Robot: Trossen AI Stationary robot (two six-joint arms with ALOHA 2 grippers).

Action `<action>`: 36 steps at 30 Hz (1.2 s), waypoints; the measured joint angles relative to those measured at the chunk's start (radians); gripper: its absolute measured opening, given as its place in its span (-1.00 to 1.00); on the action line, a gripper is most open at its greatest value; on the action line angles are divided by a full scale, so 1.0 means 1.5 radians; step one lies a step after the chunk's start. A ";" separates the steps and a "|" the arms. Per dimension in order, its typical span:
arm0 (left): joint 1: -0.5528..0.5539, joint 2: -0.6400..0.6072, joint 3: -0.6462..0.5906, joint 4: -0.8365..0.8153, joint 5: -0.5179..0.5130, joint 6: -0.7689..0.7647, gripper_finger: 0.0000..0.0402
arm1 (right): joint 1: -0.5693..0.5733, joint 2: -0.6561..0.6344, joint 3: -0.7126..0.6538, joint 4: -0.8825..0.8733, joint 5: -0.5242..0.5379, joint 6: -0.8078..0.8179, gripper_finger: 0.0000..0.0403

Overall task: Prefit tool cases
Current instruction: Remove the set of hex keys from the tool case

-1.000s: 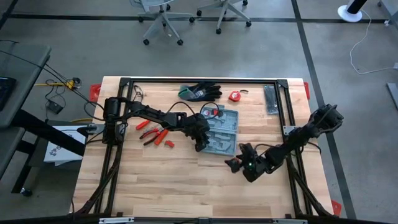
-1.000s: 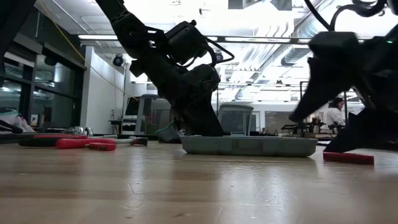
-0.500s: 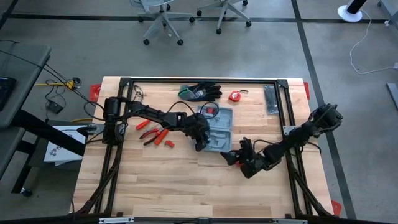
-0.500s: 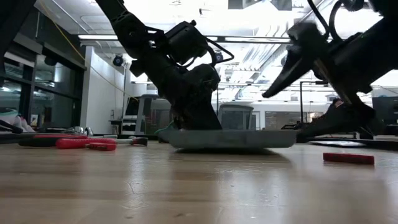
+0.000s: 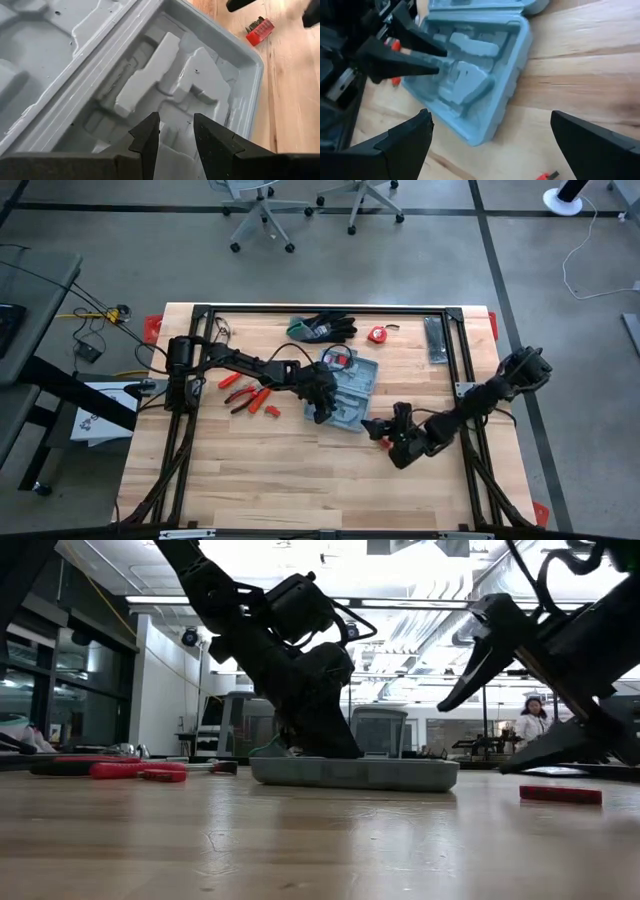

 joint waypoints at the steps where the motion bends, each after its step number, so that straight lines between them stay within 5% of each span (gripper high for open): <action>1: 0.000 0.000 0.000 0.000 0.000 0.000 -0.43 | 0.004 0.000 0.000 0.000 0.006 0.006 0.94; 18: 0.000 0.000 0.000 0.000 -0.001 0.000 -0.43 | -0.005 0.000 0.000 0.026 0.033 -0.049 0.94; 32: 0.000 0.000 0.000 -0.001 -0.001 0.000 -0.43 | -0.028 0.000 0.000 0.160 0.042 -0.250 0.94; 36: 0.000 0.000 0.000 -0.001 -0.001 0.000 -0.43 | -0.037 0.000 0.001 0.176 -0.002 -0.280 0.94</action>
